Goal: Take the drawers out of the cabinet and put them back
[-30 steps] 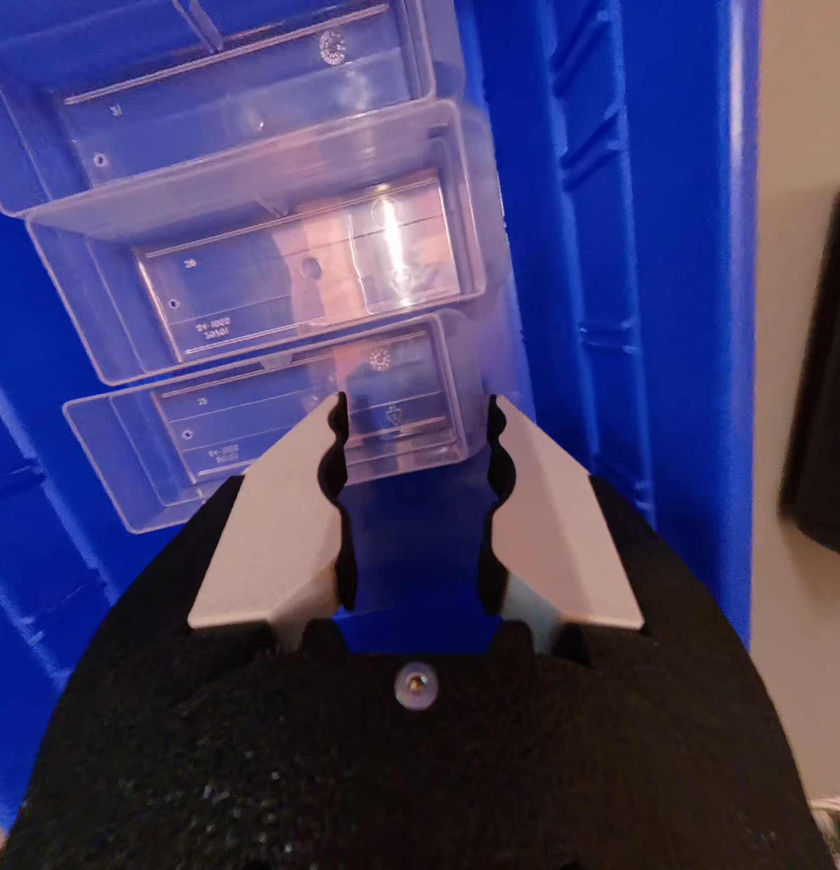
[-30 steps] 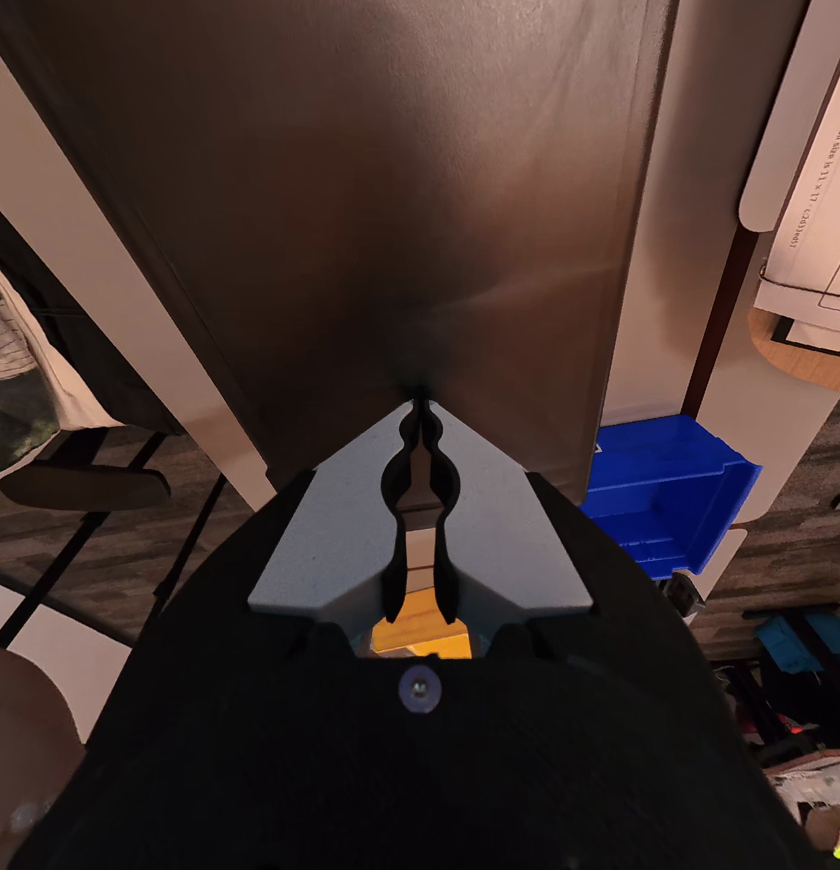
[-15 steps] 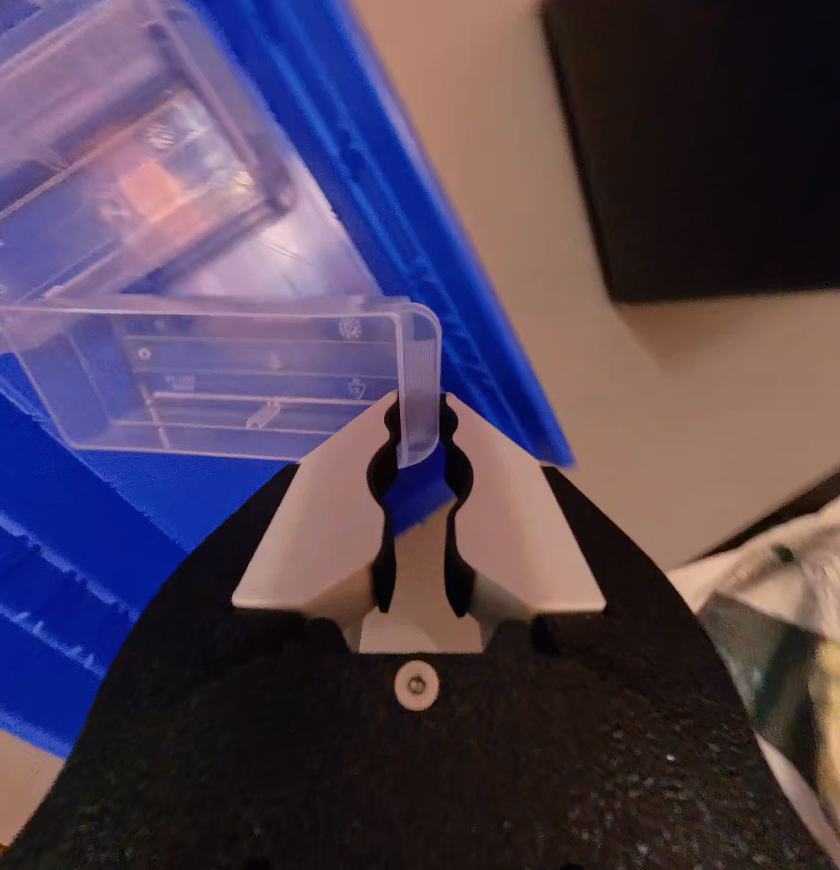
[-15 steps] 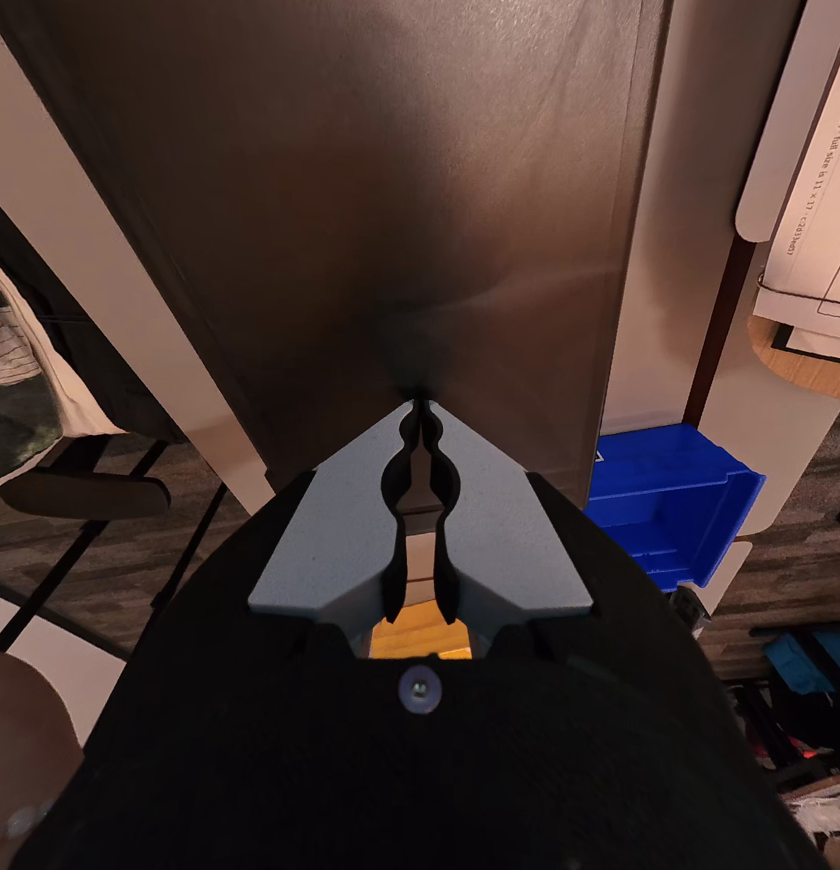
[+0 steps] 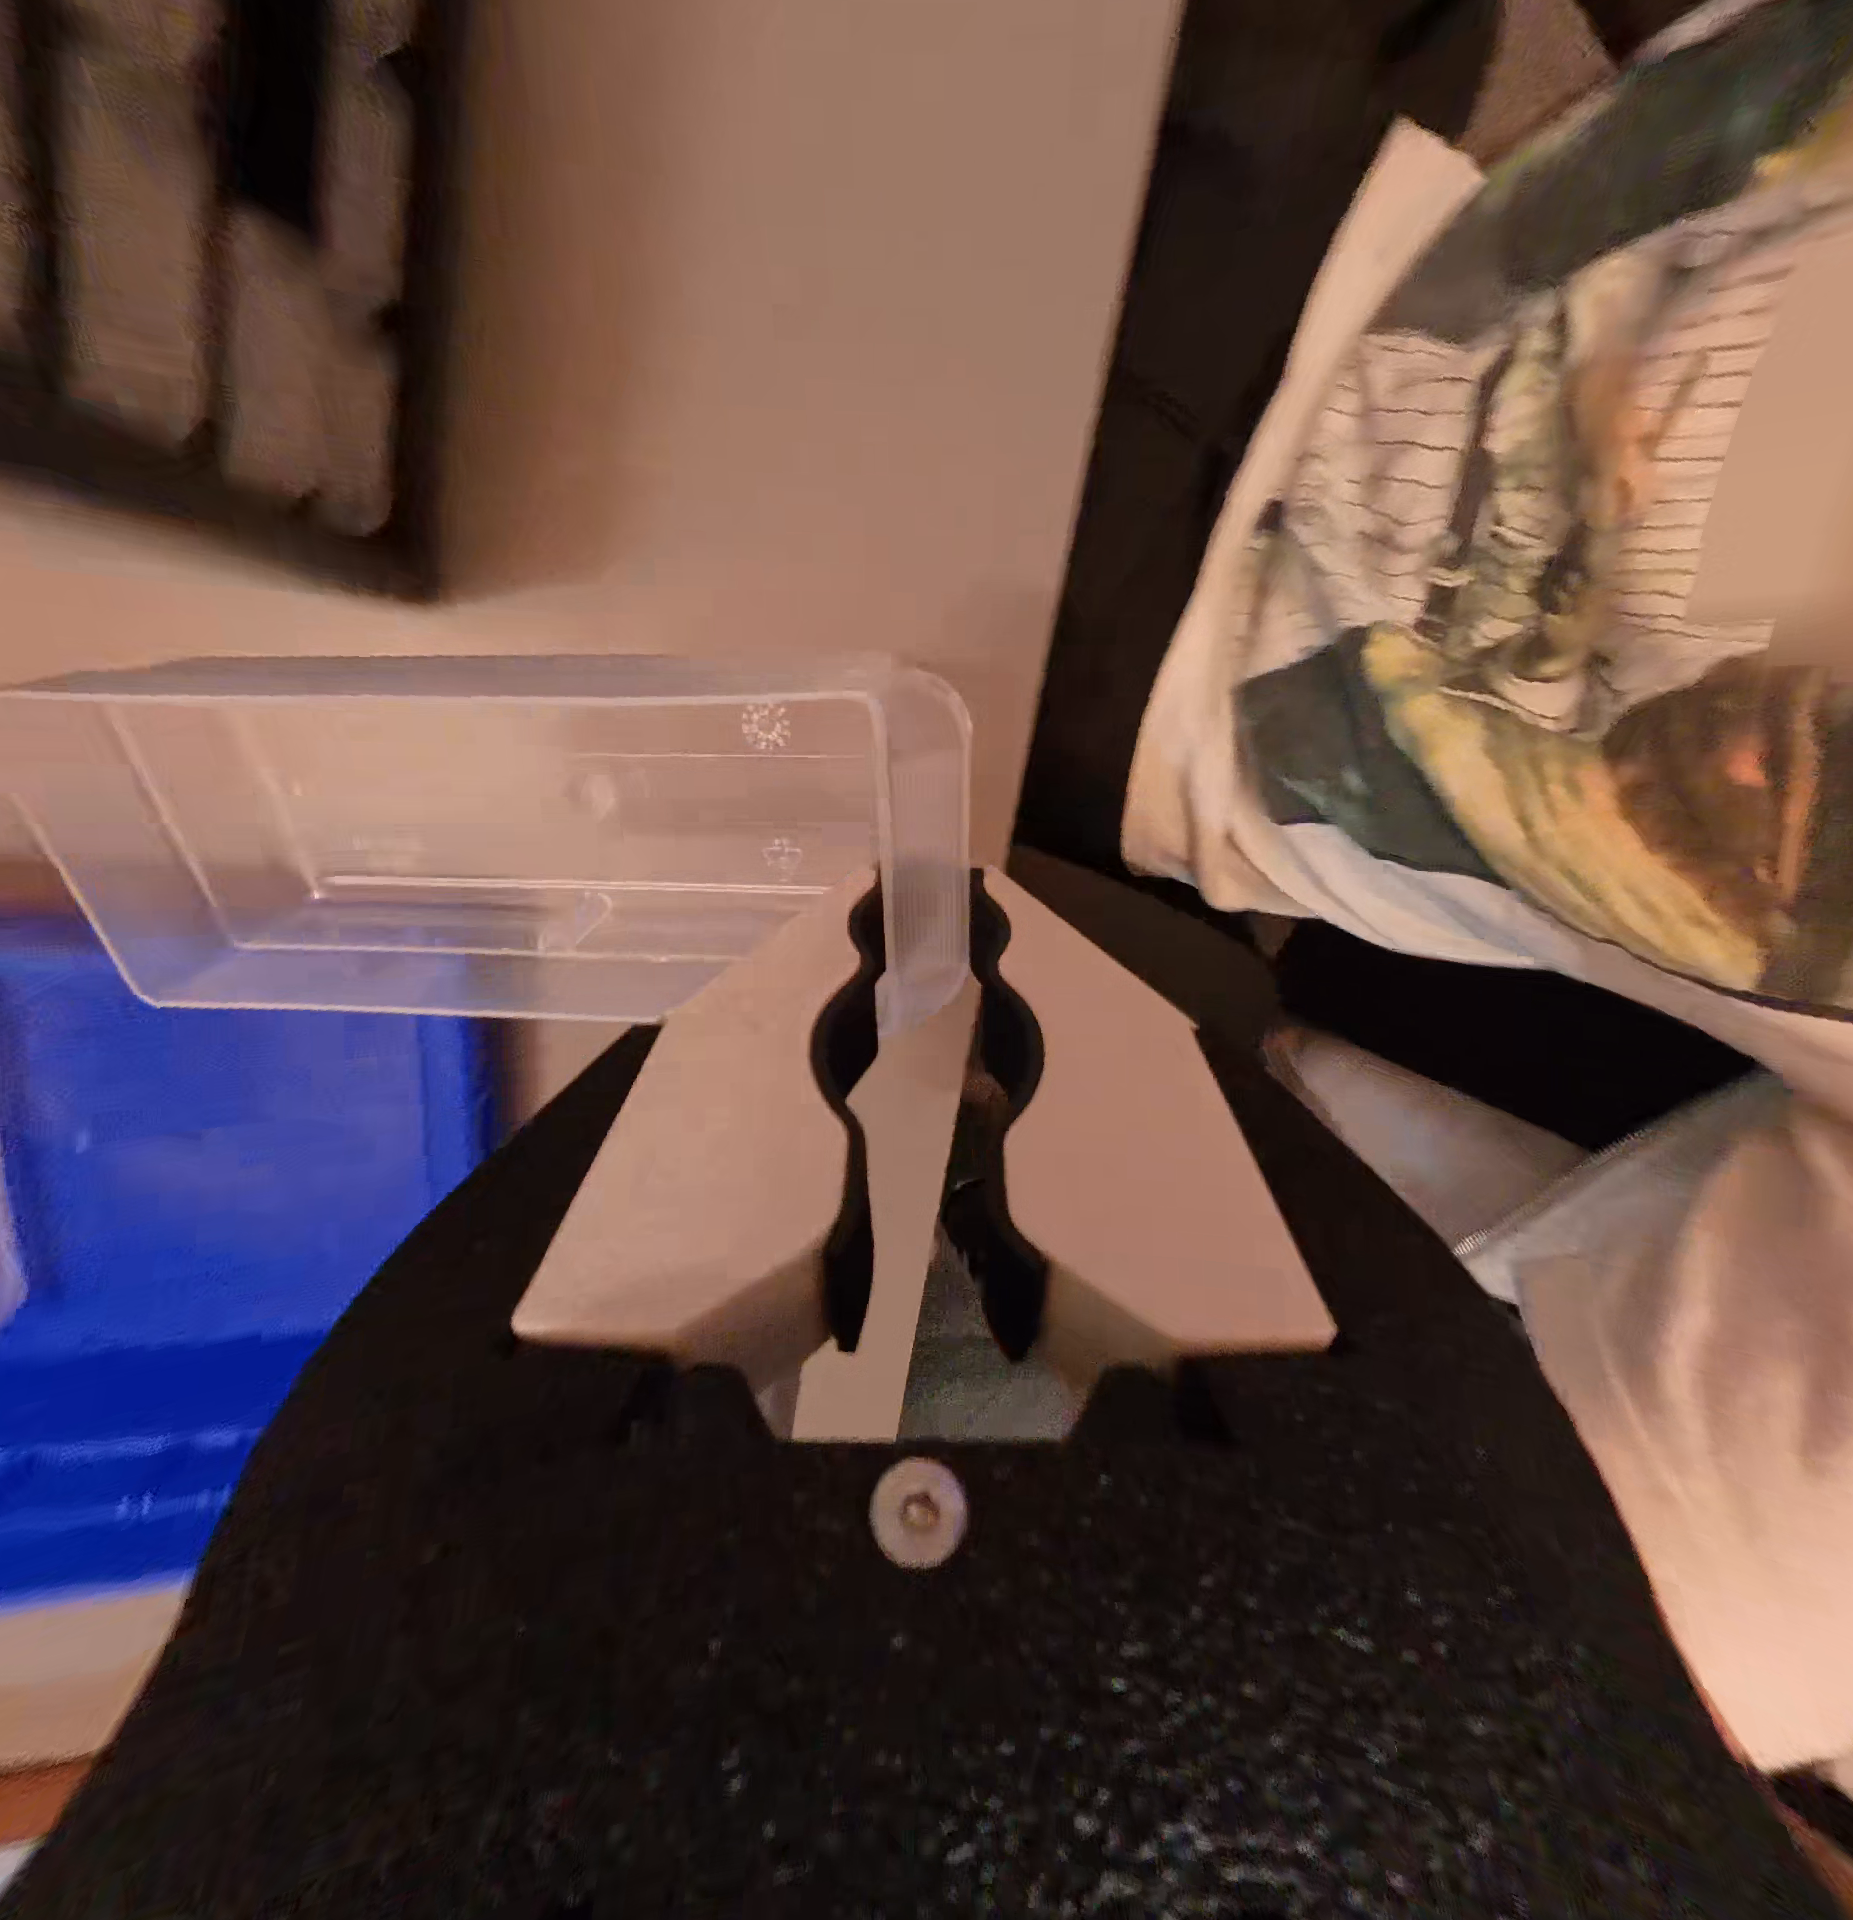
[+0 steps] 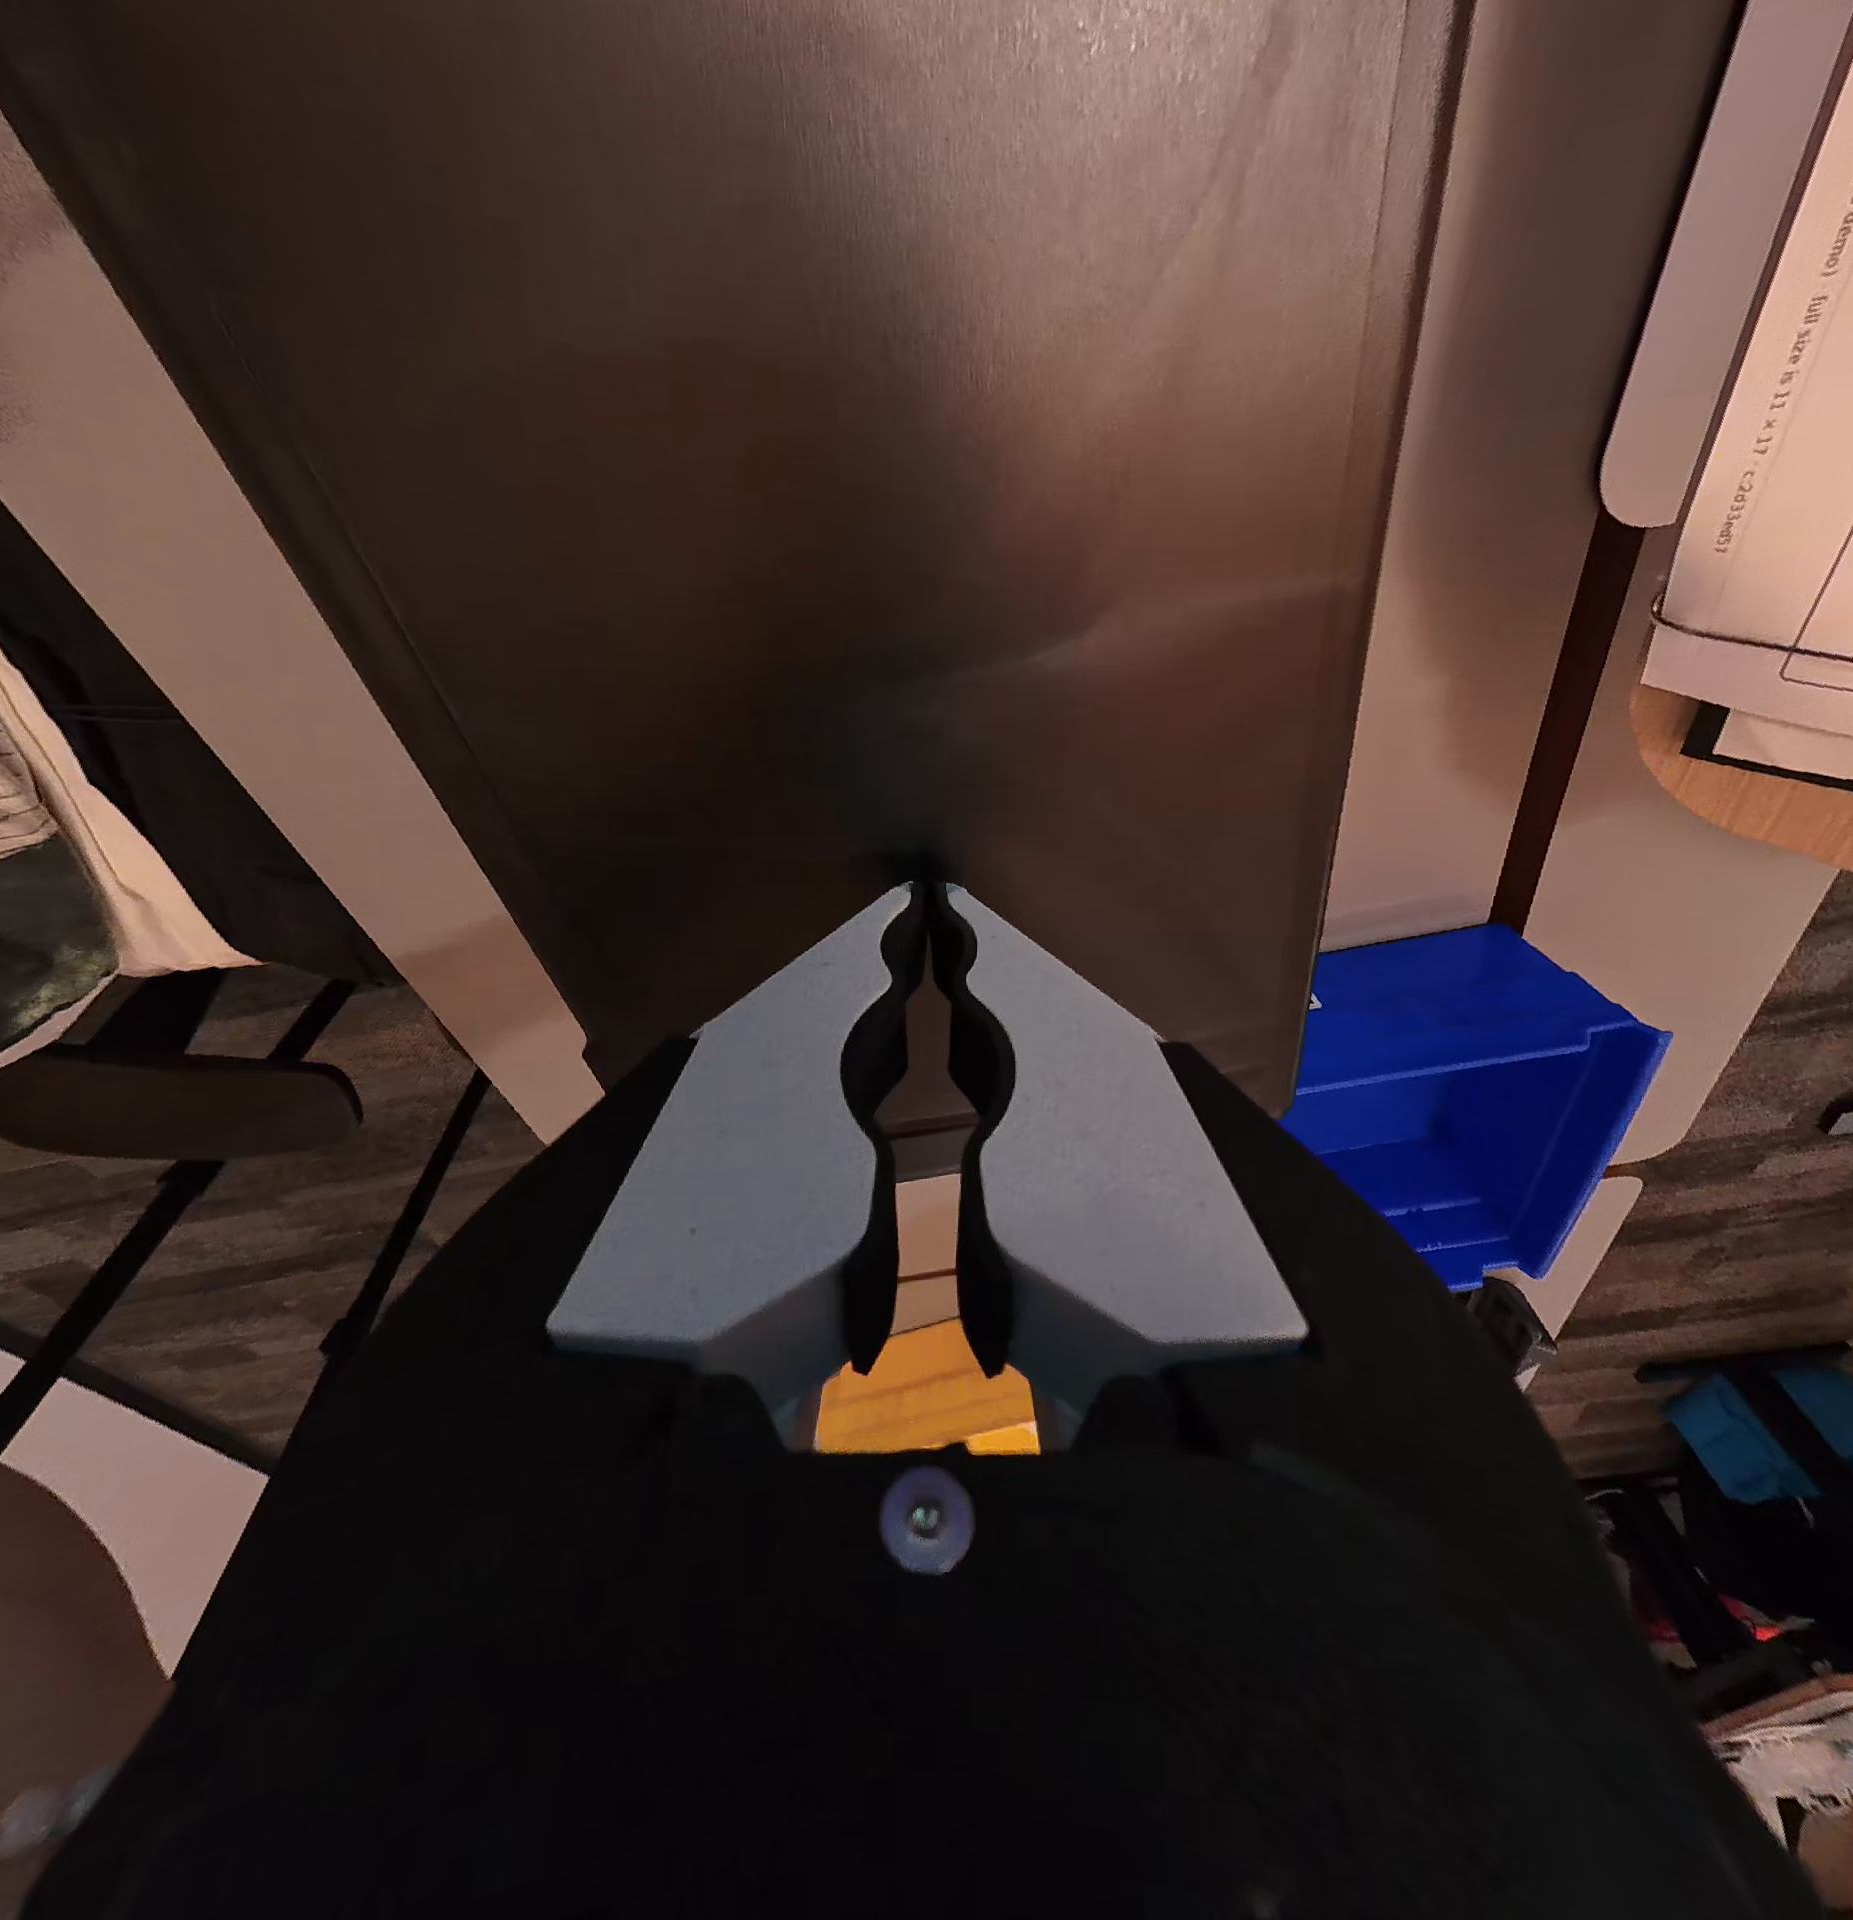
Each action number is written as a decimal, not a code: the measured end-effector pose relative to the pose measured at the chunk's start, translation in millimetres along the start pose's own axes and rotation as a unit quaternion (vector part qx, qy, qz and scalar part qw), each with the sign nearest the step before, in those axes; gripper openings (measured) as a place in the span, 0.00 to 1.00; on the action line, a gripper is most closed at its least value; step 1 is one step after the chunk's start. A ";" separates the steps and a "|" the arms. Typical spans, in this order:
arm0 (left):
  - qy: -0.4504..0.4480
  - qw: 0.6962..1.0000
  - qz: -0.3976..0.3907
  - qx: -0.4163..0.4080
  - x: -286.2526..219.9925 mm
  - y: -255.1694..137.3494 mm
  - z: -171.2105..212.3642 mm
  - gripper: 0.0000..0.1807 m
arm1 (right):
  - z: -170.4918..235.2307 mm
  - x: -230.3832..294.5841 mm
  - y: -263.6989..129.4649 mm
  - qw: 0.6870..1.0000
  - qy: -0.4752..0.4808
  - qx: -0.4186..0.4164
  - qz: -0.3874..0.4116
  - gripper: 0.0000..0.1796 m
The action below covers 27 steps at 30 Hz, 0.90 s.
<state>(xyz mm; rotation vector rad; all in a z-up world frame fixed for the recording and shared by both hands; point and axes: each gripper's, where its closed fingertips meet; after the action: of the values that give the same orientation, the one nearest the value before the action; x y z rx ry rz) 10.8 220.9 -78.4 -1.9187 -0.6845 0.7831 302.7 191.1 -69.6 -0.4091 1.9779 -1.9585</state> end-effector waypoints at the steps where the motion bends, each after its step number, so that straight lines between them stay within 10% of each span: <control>1: 0.020 0.999 0.021 0.013 -12.9 7.5 -5.9 0.06 | 0.1 0.0 0.0 1.000 0.000 0.003 0.001 0.00; 11: 0.126 0.970 0.157 0.139 -52.5 75.9 -41.1 0.06 | 0.0 0.1 0.0 1.000 -0.007 0.011 0.005 0.00; 27: 0.073 0.974 0.145 0.156 -3.6 97.0 -90.8 0.06 | -0.2 0.3 0.2 1.000 -0.005 -0.004 -0.009 0.00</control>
<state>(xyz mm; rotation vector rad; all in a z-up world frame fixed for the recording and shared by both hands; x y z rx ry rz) 90.5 128.3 -130.9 -1.7835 -0.1769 0.8624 302.3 191.1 -69.8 -0.4385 1.9825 -1.9556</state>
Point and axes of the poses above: each gripper's, where its closed fingertips meet, y out along the fingers, z out of its underside, x = y × z across the jaws, and after that the axes turned 6 degrees about -x, right-handed
